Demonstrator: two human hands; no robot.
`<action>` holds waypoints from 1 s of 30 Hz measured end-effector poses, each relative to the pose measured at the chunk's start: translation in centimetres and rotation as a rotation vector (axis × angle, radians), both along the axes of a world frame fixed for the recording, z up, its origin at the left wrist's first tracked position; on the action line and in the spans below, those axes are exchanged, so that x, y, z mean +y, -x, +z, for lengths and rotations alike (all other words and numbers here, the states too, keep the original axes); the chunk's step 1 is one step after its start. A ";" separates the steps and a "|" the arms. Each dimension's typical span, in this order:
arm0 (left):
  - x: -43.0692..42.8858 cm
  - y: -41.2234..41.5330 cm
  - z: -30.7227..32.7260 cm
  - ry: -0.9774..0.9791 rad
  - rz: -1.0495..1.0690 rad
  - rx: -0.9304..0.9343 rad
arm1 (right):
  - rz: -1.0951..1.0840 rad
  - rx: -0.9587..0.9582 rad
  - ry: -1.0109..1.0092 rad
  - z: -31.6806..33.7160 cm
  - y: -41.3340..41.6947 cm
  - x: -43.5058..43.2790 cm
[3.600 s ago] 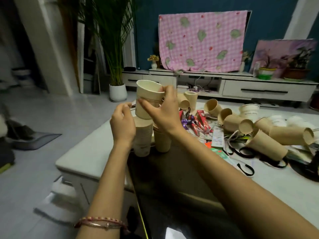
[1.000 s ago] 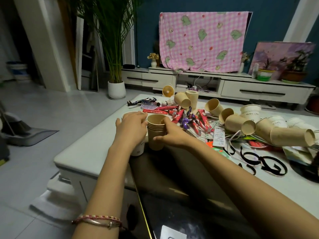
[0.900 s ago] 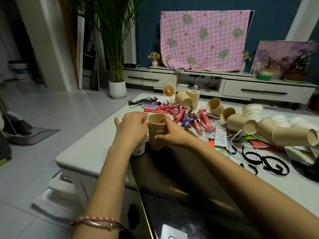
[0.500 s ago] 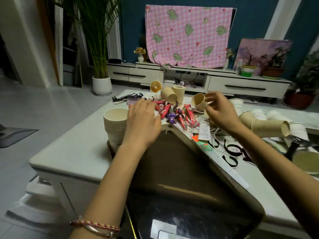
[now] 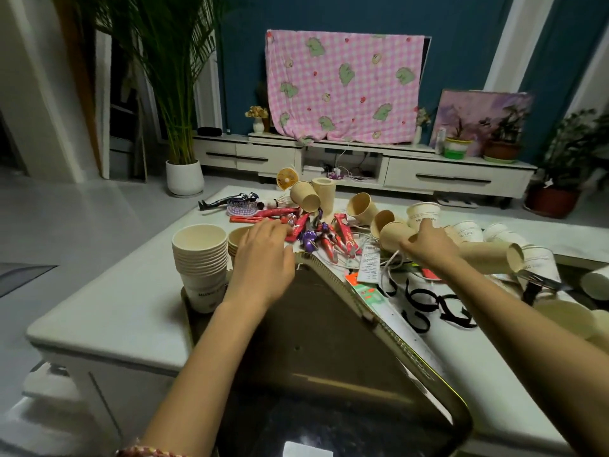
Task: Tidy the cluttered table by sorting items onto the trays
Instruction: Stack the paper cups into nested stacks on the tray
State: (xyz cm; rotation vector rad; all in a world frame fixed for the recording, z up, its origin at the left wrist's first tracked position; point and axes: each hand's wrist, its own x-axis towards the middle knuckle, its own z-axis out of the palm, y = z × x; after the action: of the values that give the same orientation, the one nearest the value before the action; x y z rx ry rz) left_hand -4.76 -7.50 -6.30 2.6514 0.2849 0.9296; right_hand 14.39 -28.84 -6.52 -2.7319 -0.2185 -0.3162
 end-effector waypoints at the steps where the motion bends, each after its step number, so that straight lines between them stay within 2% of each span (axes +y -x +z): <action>1: 0.1 0.1 0.1 -0.001 -0.007 -0.018 | -0.010 -0.005 -0.010 0.0 0.2 -0.2; 3: 0.1 0.3 0.2 0.028 -0.029 -0.063 | -0.020 -0.065 -0.067 0.4 1.0 -0.7; 5: 0.0 0.5 0.6 0.126 -0.064 -0.119 | 0.023 -0.197 -0.215 1.1 2.8 -1.0; 7: -0.1 0.4 1.1 0.266 -0.090 -0.194 | 0.227 -0.235 -0.407 1.8 5.3 -0.4; 9: -0.4 0.3 1.7 0.399 -0.122 -0.233 | 0.529 -0.070 -0.559 2.0 8.7 1.1; 11: -0.7 0.4 2.2 0.503 -0.172 -0.227 | 0.740 0.059 -0.645 1.5 11.6 2.9; 15: -0.2 1.1 3.2 0.539 -0.178 -0.288 | 0.826 0.122 -0.722 0.6 13.0 5.6; 19: 2.3 2.5 4.7 0.347 0.086 -0.423 | 0.724 0.194 -0.786 -1.0 11.4 5.9; 22: 3.7 2.4 4.5 0.208 0.191 -0.294 | 0.636 0.197 -0.796 -2.7 10.3 5.7; 26: 3.3 1.0 2.2 0.024 0.207 -0.063 | 0.589 0.219 -0.758 -4.0 9.5 5.7; 28: 3.0 0.1 1.0 -0.099 0.209 0.057 | 0.542 0.155 -0.638 -4.2 9.0 5.3; 30: 2.9 -0.5 0.2 -0.221 0.233 0.131 | 0.462 -0.003 -0.256 -4.5 8.4 4.7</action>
State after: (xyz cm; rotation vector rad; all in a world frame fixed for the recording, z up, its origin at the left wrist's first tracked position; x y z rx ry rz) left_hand -4.27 -4.60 -6.09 2.9358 0.5620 0.9025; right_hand 6.02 -24.17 -10.97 -2.3422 -0.7399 -0.1996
